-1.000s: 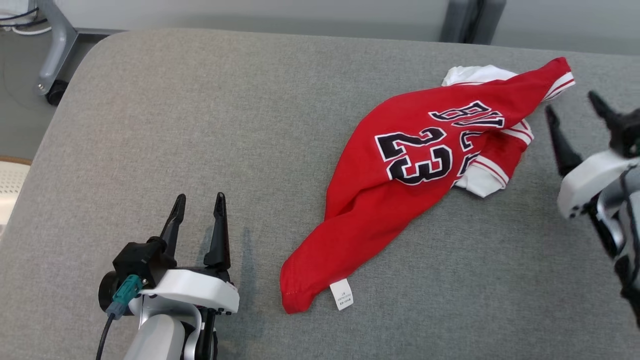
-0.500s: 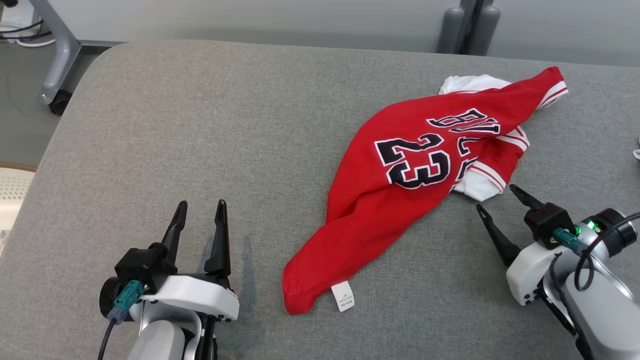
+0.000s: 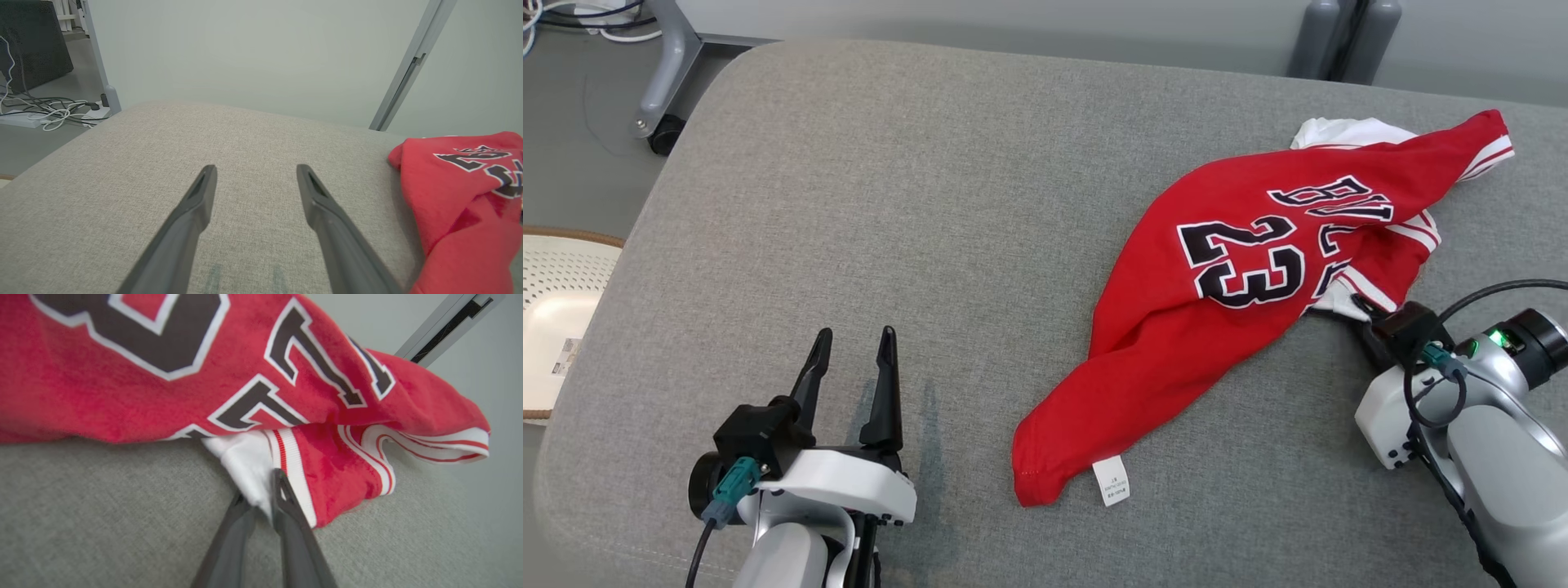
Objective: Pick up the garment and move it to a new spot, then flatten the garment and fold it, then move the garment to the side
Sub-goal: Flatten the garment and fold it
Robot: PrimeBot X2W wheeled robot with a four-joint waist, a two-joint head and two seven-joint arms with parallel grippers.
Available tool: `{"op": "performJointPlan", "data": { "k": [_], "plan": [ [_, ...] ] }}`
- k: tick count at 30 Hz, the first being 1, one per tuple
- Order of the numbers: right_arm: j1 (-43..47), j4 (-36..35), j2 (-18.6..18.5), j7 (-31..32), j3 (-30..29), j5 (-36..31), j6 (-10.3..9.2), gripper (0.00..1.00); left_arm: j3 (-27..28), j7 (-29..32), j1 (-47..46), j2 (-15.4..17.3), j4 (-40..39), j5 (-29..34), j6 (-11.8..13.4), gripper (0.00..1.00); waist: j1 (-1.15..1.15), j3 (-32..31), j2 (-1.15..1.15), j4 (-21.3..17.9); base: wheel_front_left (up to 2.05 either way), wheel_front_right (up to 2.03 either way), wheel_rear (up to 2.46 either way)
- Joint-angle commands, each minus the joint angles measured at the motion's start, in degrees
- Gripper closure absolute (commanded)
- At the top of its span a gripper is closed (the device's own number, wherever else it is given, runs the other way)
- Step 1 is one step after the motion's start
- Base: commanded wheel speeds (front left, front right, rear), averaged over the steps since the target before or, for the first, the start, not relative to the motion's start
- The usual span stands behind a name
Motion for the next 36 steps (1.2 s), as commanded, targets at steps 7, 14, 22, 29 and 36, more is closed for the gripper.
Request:
{"op": "performJointPlan", "data": {
  "k": [7, 14, 22, 29, 36],
  "plan": [
    [-0.07, -1.63, 0.17, -0.94, -2.99, -0.87, -0.01, 1.00, 0.46, 0.00, 0.58, 0.21, 0.23, 0.41, 0.22, 0.00, 0.00, -1.40, 0.00, -1.48, 0.00, 0.00, 0.00],
    [7.11, -12.94, -2.58, -0.90, -7.40, 0.81, -0.01, 1.00, 0.74, 0.00, 2.00, 0.23, 0.56, 0.70, 0.06, 0.00, 0.00, -3.48, 0.00, -5.25, 0.00, 0.00, 0.00],
    [17.94, -26.55, -7.15, 1.79, -12.54, 2.69, -0.01, 1.00, 1.01, 0.00, 2.60, 0.24, 0.61, 1.17, 0.01, 0.00, 0.00, -4.70, 0.00, -9.59, 0.00, 0.00, 0.00],
    [25.51, -33.29, -10.43, 8.14, -14.53, 4.91, -0.01, 1.00, 1.00, 0.00, 2.01, 0.24, 0.80, 1.32, -0.27, 0.00, 0.00, -4.36, 0.00, -10.53, 0.00, 0.00, 0.00],
    [30.36, -34.74, -10.80, 11.27, -17.55, 6.15, -0.01, 1.00, 1.89, 0.00, 2.20, 0.24, 0.89, 1.52, -0.39, 0.00, 0.00, -4.30, 0.00, -10.71, 0.00, 0.00, 0.00]
  ]
}}
